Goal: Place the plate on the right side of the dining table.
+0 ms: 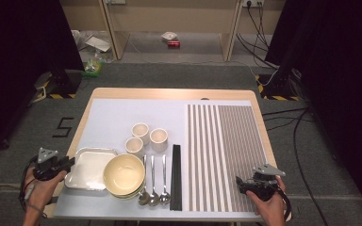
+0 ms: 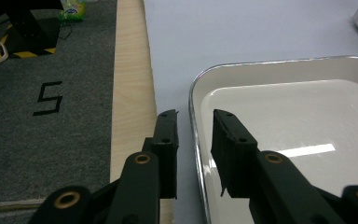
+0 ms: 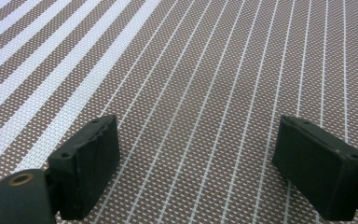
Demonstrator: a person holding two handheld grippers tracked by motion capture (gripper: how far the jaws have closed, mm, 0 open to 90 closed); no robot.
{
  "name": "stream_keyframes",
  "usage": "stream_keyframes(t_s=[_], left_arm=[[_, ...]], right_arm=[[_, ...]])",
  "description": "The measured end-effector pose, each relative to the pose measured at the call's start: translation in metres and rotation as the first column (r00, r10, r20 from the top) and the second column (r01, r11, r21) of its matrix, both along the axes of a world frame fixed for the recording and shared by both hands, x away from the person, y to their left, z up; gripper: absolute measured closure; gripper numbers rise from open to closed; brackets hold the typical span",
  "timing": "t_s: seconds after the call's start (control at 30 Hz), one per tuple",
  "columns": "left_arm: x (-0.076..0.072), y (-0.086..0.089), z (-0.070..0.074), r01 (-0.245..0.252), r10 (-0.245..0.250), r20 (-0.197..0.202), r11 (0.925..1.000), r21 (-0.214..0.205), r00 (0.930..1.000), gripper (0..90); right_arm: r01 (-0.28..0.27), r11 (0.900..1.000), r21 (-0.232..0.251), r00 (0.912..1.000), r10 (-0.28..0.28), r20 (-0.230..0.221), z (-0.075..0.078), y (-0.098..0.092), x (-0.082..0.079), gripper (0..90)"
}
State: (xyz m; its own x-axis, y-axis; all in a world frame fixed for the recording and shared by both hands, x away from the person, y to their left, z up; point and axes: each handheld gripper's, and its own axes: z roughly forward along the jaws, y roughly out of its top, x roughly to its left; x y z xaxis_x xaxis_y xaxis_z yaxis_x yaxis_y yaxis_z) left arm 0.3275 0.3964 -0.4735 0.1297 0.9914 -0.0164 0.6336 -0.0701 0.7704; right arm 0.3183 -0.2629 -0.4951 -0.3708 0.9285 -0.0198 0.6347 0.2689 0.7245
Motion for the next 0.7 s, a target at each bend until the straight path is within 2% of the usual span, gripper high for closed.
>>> stream_keyframes(t_s=[0.1,0.17,0.27,0.43,0.5,0.67,0.7], left_arm=[[0.004,0.002,-0.002,0.0,-0.001,-0.012,1.0,-0.004,0.9999,72.3],[0.009,0.002,-0.004,0.002,-0.002,-0.02,0.9998,-0.021,0.9998,72.5],[0.013,0.0,-0.005,0.0,0.0,-0.015,0.9999,-0.014,0.9999,73.7],[0.021,-0.002,-0.008,0.004,-0.005,-0.04,0.9999,-0.013,0.9992,75.4],[0.024,-0.003,-0.01,0.003,-0.004,-0.03,0.9999,-0.013,0.9995,77.3],[0.024,-0.007,-0.009,0.009,-0.009,-0.034,0.9999,0.009,0.9994,81.8],[0.024,-0.006,-0.008,0.008,-0.009,-0.038,1.0,-0.002,0.9992,82.0]], right_arm=[[0.0,1.0,0.0,1.0,0.0,0.0,0.0,0.0,0.0,14.7],[0.0,1.0,0.0,1.0,0.0,0.001,0.0,0.0,0.0,14.8],[0.0,1.0,0.0,1.0,0.0,0.0,0.0,0.0,0.0,14.7],[-0.001,1.0,0.0,1.0,0.001,0.0,0.0,0.0,0.0,14.7],[-0.001,1.0,0.003,1.0,0.001,-0.003,0.0,0.0,0.0,14.7],[-0.001,1.0,0.002,1.0,0.001,-0.002,0.0,0.0,0.0,14.7],[-0.001,1.0,0.004,1.0,0.001,-0.003,0.0,0.0,0.0,14.7]])
